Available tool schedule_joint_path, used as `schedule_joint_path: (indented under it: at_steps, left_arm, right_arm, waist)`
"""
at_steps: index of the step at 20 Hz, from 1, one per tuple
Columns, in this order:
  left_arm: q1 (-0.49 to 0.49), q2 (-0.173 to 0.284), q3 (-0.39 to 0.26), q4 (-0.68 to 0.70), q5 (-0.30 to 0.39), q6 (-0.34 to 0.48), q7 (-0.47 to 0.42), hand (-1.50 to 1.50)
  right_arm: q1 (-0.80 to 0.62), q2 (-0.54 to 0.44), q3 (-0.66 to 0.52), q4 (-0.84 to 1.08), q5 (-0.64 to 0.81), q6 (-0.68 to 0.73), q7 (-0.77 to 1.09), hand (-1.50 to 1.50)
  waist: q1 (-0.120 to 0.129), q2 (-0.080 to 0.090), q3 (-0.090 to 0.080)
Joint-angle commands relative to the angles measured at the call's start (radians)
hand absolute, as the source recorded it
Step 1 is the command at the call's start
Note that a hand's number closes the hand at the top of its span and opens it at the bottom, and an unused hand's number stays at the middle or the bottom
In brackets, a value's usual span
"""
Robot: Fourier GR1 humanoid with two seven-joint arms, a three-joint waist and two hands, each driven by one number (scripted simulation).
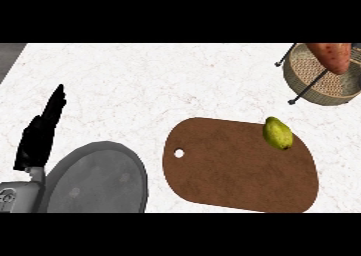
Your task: Pick the sweet potato from the cutting board and place it in the tiered basket
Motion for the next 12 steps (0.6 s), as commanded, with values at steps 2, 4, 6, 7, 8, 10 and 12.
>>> schedule_joint_path:
  at_steps: [2, 4, 6, 7, 8, 10, 12]
  left_arm:
    - [-0.005, 0.006, 0.005, 0.000, -0.006, -0.013, 0.003, 0.00]
    - [0.004, 0.018, 0.017, 0.004, -0.003, -0.018, -0.021, 0.00]
    - [-0.030, 0.004, 0.000, -0.032, -0.007, -0.017, 0.038, 0.00]
    - [0.035, 0.006, 0.013, -0.042, 0.012, -0.030, -0.002, 0.00]
    - [-0.039, 0.019, 0.039, 0.004, 0.016, -0.036, 0.026, 0.00]
    - [-0.046, 0.000, 0.015, -0.019, 0.009, -0.041, 0.060, 0.00]
    - [0.005, -0.004, 0.032, 0.025, 0.007, -0.038, -0.048, 0.00]
  right_arm:
    - [0.011, -0.075, 0.011, 0.152, 0.134, -0.023, -0.120, 1.50]
    - [-0.011, -0.106, 0.045, 0.170, 0.200, 0.002, -0.095, 1.50]
    - [-0.078, -0.125, 0.003, 0.345, 0.216, -0.023, -0.188, 1.50]
    - [-0.055, -0.136, -0.007, 0.378, 0.228, -0.054, -0.234, 1.50]
    - [-0.044, -0.093, -0.009, 0.391, 0.253, -0.102, -0.236, 1.50]
    - [-0.109, -0.093, -0.022, 0.495, 0.267, -0.087, -0.302, 1.50]
    - [-0.128, -0.128, -0.058, 0.561, 0.241, -0.050, -0.389, 1.50]
  waist:
    - [0.003, 0.002, 0.000]
    - [0.003, 0.000, 0.000]
    - [0.018, 0.006, 0.000]
    - [0.019, 0.004, 0.000]
    - [0.006, 0.003, 0.000]
    - [0.011, 0.004, 0.000]
    - [0.012, 0.005, 0.000]
